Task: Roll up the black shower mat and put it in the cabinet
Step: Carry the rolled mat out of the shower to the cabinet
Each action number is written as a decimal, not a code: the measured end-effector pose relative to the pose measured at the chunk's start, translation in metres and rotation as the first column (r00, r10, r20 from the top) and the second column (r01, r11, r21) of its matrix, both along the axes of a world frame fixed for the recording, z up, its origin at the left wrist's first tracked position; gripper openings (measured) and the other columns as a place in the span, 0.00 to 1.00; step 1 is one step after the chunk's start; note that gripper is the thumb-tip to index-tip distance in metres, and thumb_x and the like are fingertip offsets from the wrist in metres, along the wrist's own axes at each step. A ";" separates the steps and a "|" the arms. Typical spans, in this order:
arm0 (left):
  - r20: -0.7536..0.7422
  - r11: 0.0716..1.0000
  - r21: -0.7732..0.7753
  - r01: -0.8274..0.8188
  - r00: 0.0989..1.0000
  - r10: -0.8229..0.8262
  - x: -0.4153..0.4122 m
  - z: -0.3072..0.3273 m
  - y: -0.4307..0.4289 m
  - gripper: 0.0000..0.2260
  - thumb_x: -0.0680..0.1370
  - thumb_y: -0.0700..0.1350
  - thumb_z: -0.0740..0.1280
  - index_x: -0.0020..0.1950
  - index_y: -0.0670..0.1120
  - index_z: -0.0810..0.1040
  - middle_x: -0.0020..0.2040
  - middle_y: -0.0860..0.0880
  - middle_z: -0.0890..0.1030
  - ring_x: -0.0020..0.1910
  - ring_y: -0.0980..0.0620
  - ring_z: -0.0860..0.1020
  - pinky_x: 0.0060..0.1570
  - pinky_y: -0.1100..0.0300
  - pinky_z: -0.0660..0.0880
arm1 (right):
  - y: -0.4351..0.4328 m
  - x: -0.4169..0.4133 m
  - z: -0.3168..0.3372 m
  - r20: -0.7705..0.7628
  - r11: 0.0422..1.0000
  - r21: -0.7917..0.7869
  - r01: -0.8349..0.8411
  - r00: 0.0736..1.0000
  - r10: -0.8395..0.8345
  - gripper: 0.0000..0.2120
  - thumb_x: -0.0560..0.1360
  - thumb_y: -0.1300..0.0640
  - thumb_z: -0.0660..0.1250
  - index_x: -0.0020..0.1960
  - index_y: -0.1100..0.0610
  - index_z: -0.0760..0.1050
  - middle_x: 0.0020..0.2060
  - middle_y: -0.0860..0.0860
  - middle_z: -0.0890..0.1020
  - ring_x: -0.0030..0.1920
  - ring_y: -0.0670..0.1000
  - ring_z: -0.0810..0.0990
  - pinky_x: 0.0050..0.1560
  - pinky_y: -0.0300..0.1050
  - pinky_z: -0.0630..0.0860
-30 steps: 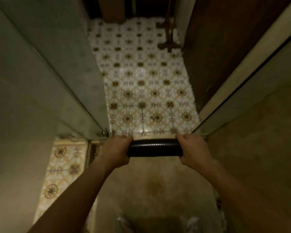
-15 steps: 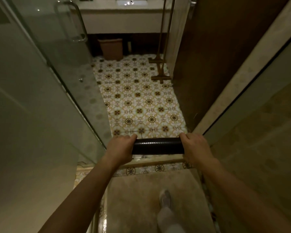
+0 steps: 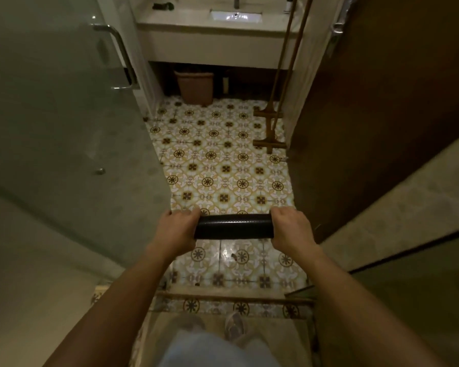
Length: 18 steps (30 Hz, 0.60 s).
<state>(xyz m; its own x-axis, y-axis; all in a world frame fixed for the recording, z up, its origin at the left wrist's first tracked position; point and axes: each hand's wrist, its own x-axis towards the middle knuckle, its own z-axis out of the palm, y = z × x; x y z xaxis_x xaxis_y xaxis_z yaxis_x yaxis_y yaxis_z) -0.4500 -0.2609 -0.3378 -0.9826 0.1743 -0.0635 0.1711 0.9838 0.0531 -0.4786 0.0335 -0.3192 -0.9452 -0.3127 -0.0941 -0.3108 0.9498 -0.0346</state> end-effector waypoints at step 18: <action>0.027 0.998 -0.049 -0.035 0.999 0.036 -0.333 -0.016 -0.041 0.16 0.65 0.49 0.71 0.49 0.54 0.69 0.43 0.53 0.79 0.42 0.48 0.78 0.47 0.50 0.67 | -0.047 -0.329 -0.018 0.025 1.000 -0.002 0.018 1.000 -0.018 0.25 0.61 0.54 0.77 0.53 0.54 0.72 0.49 0.53 0.80 0.51 0.56 0.77 0.49 0.51 0.74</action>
<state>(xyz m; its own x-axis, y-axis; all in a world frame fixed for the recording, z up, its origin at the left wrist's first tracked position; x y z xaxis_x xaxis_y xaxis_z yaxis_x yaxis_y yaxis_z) -0.7826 -0.3017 -0.3539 -0.9858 0.1357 -0.0987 0.1354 0.9907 0.0095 -0.8075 -0.0135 -0.3373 -0.9482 -0.2955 -0.1168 -0.2923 0.9553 -0.0437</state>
